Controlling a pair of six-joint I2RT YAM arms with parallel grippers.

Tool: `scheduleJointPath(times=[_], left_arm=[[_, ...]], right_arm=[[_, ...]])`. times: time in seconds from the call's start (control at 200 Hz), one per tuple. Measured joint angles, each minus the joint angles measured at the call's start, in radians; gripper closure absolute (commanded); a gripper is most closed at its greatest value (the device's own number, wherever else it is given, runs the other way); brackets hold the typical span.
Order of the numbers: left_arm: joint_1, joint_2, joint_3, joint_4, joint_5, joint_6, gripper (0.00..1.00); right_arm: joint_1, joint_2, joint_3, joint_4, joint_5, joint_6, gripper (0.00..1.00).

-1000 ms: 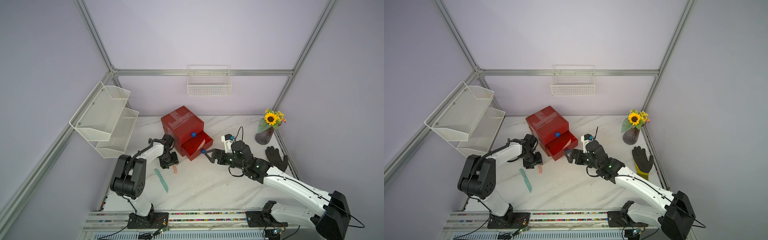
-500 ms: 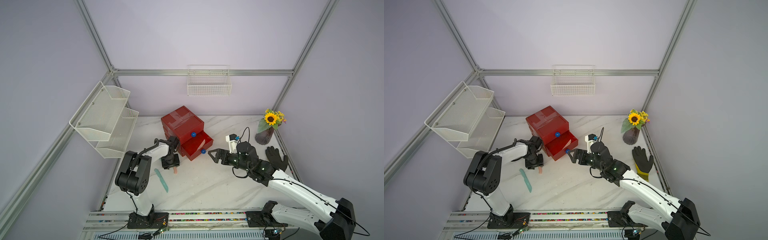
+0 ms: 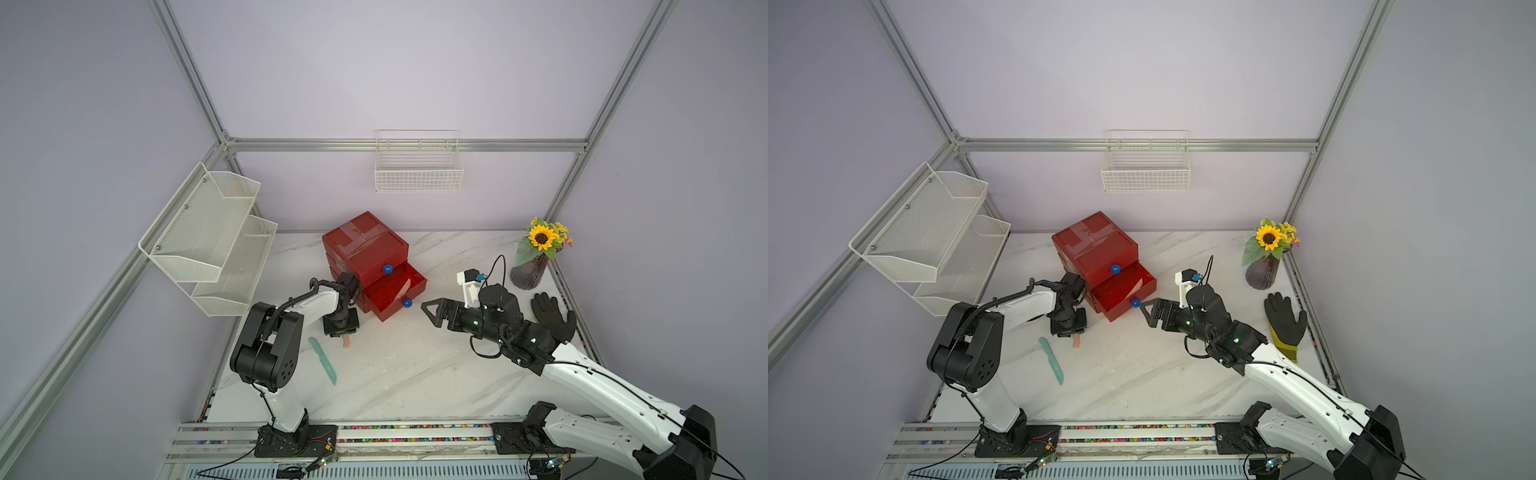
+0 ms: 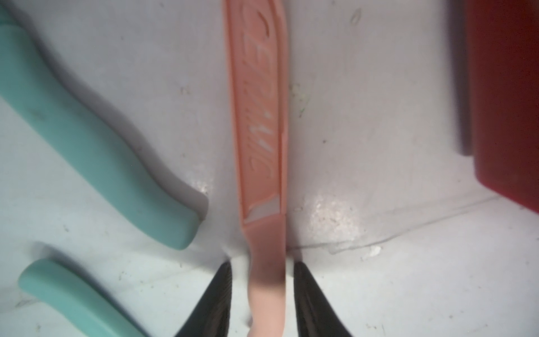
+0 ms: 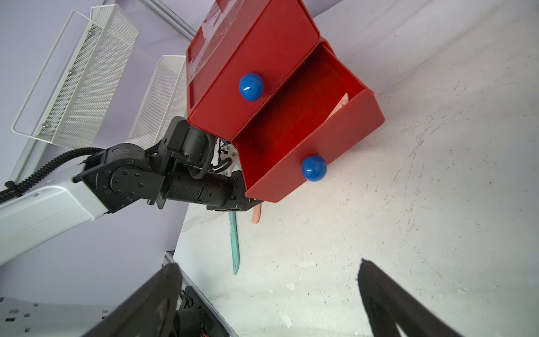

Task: Place the fruit knives into the drawer by color
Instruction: Pick up the fruit knife from the center of the board.

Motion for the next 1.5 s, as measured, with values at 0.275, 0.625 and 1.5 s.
scheduleJointPath(times=[0.275,0.625,1.5], left_arm=[[0.006,-0.003,-0.011,0.024,-0.009,0.002,0.91],[0.006,-0.055,-0.083,0.09,-0.001,0.017,0.92],[-0.228,-0.421,-0.297,0.011,0.18,0.016,0.87]], right_arm=[[-0.003,-0.019,0.0,-0.004,0.002,0.0,0.03],[-0.003,-0.011,-0.002,-0.006,0.003,0.0,0.03],[0.098,0.261,-0.186,0.335,-0.211,0.209,0.03]])
